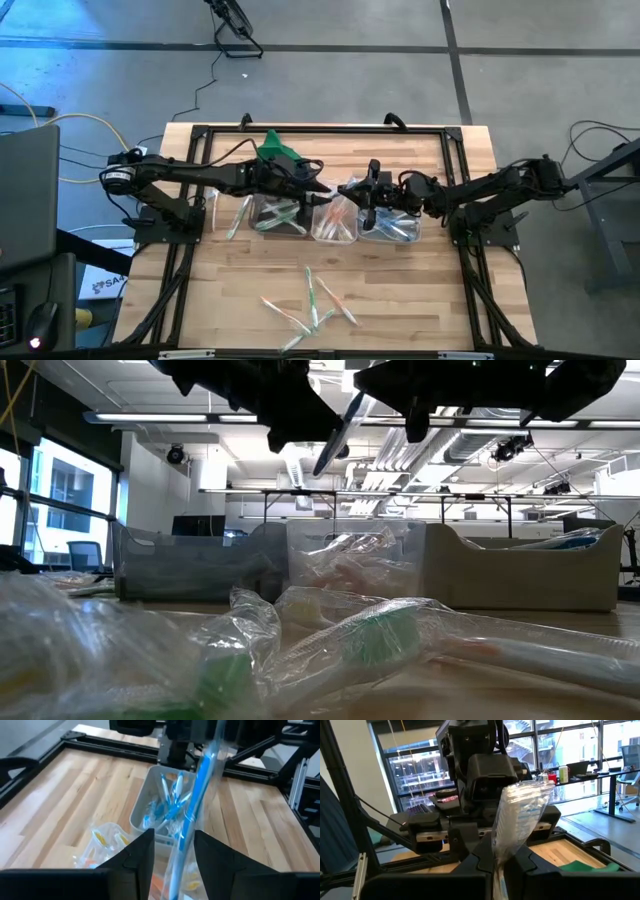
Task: Pick & Place Toothbrushes
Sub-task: Put the blue toothbrush into the gray bin
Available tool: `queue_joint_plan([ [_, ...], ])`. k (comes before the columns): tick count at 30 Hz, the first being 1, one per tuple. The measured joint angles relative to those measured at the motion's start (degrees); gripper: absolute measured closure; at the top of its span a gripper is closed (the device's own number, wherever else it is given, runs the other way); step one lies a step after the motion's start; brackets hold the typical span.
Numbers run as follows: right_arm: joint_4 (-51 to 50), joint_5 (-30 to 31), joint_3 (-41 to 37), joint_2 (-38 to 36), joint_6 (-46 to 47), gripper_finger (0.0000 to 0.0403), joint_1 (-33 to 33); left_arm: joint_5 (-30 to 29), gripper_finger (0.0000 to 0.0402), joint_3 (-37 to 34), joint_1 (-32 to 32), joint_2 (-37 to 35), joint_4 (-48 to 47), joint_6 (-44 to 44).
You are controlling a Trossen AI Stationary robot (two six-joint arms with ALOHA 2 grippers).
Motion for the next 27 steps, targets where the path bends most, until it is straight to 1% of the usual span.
queue_joint_plan([
  [5, 0.01, 0.00, 0.00, 0.00, -0.10, 0.0395, 0.00, 0.02, 0.0266, 0.00, -0.02, -0.02, -0.24, -0.17],
  [10, 0.02, 0.00, -0.02, 0.00, -0.17, 0.0395, 0.00, 3.05, 0.0266, 0.00, -0.07, -0.02, 0.11, 0.90],
  [12, 0.00, 0.00, -0.02, 0.00, -0.20, 0.0395, 0.00, 3.17, 0.0266, 0.00, -0.06, -0.05, 0.14, 0.90],
  [17, -0.54, -0.02, -0.02, -0.11, -0.24, 0.0395, 0.12, 2.97, 0.0266, -0.04, -0.07, -2.67, -0.42, 2.64],
  [19, -1.15, -0.02, -0.07, -0.21, -0.26, 0.0395, 0.19, 1.66, 0.0266, -0.30, -0.17, -4.09, -0.81, 3.48],
  [21, -1.79, -0.01, -0.07, -0.22, -0.26, 0.0395, 0.20, -1.14, 0.0266, -1.67, -0.95, -6.14, -0.36, 5.60],
  [24, -3.43, 0.42, -0.07, -0.22, -0.28, 0.0395, 0.17, -5.78, 0.0266, -4.57, -2.72, -10.15, -0.25, 7.47],
  [27, -4.61, 1.80, -0.07, -0.22, -0.28, 0.0395, 0.17, -8.15, 0.0266, -8.20, -4.41, -14.19, -0.39, 7.56],
])
